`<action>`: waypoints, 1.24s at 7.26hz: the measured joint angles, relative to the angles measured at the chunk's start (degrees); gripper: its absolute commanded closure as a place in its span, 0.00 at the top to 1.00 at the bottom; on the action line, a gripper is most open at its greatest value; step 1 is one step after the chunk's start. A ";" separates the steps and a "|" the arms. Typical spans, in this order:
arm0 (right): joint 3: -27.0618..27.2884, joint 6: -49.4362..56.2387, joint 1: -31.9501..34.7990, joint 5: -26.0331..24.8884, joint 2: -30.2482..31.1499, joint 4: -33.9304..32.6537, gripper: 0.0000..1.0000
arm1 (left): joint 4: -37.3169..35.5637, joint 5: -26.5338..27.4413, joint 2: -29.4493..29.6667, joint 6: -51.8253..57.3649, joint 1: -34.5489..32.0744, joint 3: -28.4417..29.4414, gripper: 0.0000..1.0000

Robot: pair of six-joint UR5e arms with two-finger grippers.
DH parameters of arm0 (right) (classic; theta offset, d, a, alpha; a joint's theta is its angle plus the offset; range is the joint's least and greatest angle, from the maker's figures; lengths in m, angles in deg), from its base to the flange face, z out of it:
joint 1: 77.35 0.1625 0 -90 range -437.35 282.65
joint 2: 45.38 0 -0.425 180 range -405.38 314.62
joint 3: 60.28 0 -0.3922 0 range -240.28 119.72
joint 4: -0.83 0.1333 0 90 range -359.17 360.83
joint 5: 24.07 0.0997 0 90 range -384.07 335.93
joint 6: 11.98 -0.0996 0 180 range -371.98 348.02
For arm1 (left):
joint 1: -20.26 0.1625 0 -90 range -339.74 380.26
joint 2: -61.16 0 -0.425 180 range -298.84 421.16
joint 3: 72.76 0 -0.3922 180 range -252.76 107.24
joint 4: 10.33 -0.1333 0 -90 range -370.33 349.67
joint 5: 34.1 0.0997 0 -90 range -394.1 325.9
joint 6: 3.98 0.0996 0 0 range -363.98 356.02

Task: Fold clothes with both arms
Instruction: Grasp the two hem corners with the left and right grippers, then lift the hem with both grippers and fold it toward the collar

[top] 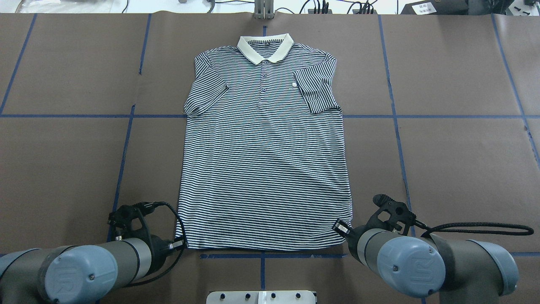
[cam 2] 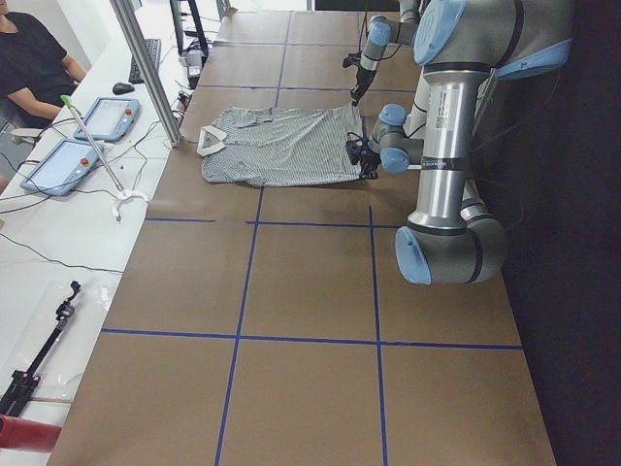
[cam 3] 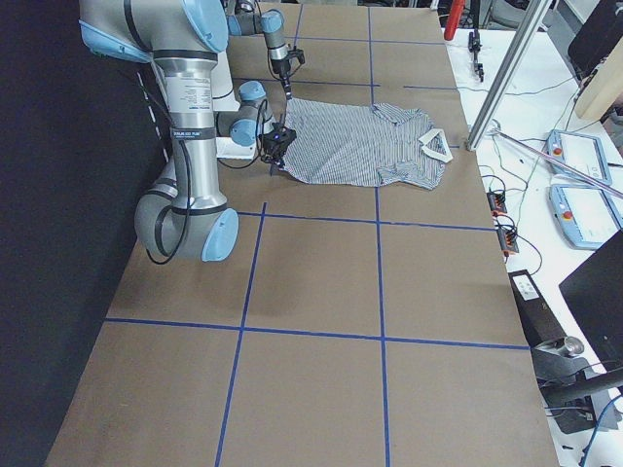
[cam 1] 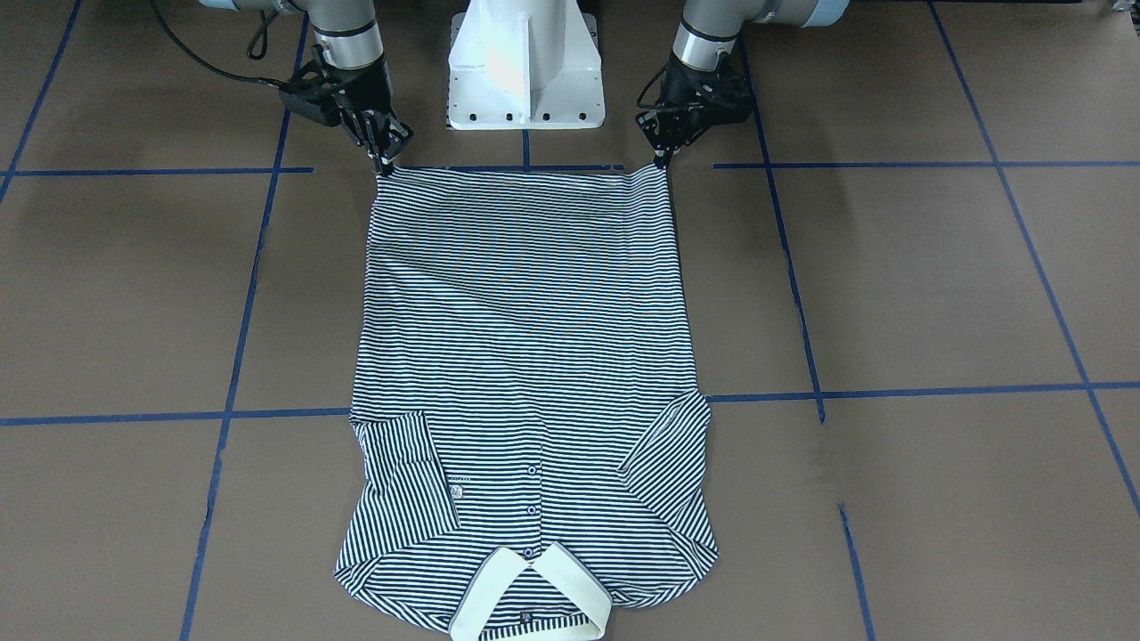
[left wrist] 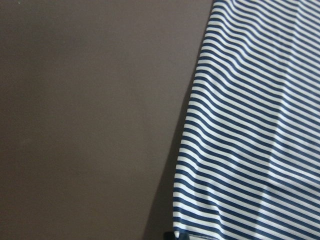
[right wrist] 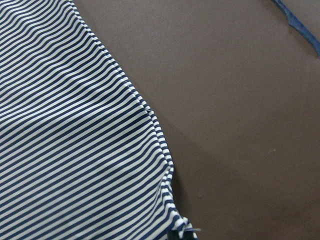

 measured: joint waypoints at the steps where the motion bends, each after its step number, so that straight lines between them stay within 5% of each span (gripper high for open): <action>1: 1.21 0.00 -0.41 0.00 0.81 0.00 0.00 | -2.14 0.17 -0.41 -3.33 2.32 -2.94 0.00; 6: 11.29 -0.34 -6.25 -0.50 9.44 0.00 0.00 | -6.07 0.28 -0.46 -10.63 7.79 -8.80 0.00; 9: 10.99 3.24 -1.42 -0.45 7.45 0.15 0.00 | -7.87 -0.05 0.07 -8.48 1.34 -9.13 0.00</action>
